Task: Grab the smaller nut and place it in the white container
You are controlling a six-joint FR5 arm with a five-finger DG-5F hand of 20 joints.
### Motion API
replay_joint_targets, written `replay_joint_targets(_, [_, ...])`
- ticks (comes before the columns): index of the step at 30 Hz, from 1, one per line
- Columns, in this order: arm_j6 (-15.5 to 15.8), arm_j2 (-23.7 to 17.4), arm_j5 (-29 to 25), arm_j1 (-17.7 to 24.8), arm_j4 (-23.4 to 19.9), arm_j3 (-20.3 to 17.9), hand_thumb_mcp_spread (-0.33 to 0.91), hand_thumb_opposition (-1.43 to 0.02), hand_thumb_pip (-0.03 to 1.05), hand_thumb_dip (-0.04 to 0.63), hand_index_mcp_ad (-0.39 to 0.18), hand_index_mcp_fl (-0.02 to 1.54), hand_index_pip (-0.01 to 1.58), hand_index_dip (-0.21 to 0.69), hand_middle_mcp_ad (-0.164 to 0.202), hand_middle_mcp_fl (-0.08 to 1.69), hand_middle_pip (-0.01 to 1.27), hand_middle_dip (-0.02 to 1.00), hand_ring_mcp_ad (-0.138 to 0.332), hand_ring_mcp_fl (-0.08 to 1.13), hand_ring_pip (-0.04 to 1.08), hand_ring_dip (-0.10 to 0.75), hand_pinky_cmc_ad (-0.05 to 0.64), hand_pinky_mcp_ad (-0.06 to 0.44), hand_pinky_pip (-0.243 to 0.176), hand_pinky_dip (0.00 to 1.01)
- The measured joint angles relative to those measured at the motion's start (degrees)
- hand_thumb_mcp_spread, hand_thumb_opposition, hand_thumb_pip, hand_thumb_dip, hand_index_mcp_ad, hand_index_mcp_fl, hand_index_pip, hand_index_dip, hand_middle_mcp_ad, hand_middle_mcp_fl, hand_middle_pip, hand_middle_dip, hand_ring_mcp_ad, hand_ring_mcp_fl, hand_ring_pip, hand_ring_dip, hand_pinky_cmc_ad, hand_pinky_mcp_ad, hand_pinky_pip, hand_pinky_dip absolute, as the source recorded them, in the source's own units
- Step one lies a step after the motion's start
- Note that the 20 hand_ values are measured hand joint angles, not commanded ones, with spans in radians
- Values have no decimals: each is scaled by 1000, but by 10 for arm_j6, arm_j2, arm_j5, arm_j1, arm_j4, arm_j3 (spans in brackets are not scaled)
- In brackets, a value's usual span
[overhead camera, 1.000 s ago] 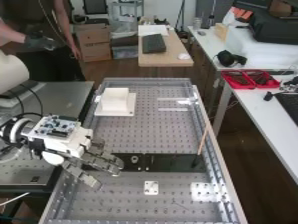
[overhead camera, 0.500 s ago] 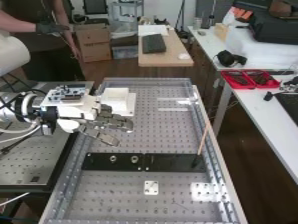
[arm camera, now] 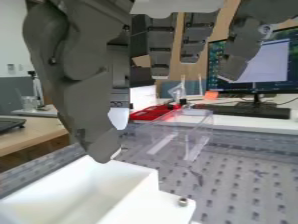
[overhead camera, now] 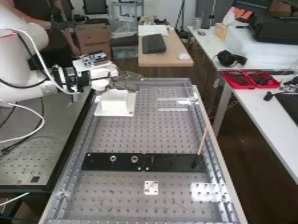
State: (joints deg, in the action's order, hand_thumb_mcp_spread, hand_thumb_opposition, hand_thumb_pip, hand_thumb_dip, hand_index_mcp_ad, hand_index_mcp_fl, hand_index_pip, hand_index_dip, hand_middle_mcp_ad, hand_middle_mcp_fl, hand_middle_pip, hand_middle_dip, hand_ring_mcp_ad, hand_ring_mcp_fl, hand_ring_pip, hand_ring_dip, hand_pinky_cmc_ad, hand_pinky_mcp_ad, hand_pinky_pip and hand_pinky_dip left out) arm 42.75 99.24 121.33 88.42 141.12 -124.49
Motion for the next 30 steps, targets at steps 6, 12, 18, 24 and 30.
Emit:
replay_joint_targets(6, [-9, 24, 27, 27, 9, 15, 534, -946, 578, 220, -185, 332, 1545, 134, 79, 122, 138, 302, 115, 0, 89, 134, 384, 314, -10, 220])
replay_joint_targets(12, [-7, 37, 27, 35, 21, 26, 538, -946, 581, 220, -188, 332, 1525, 134, 79, 122, 138, 302, 115, 0, 93, 134, 384, 311, -10, 220])
replay_joint_targets(18, [-7, 44, 1, 32, 45, 36, 469, -892, 583, 223, -202, 65, 1358, 126, 82, 86, 138, 302, 113, 0, 89, 138, 384, 314, -12, 230])
replay_joint_targets(24, [-31, 35, -33, 25, 38, 35, 396, -869, 583, 223, -204, -7, 1159, 84, 82, 24, 136, 302, 113, 0, 87, 138, 389, 311, -28, 335])
replay_joint_targets(30, [-47, 5, -82, 12, 38, 46, 375, -850, 583, 223, -204, 0, 1080, 58, 82, 2, 136, 302, 113, 0, 82, 134, 393, 311, -44, 400])
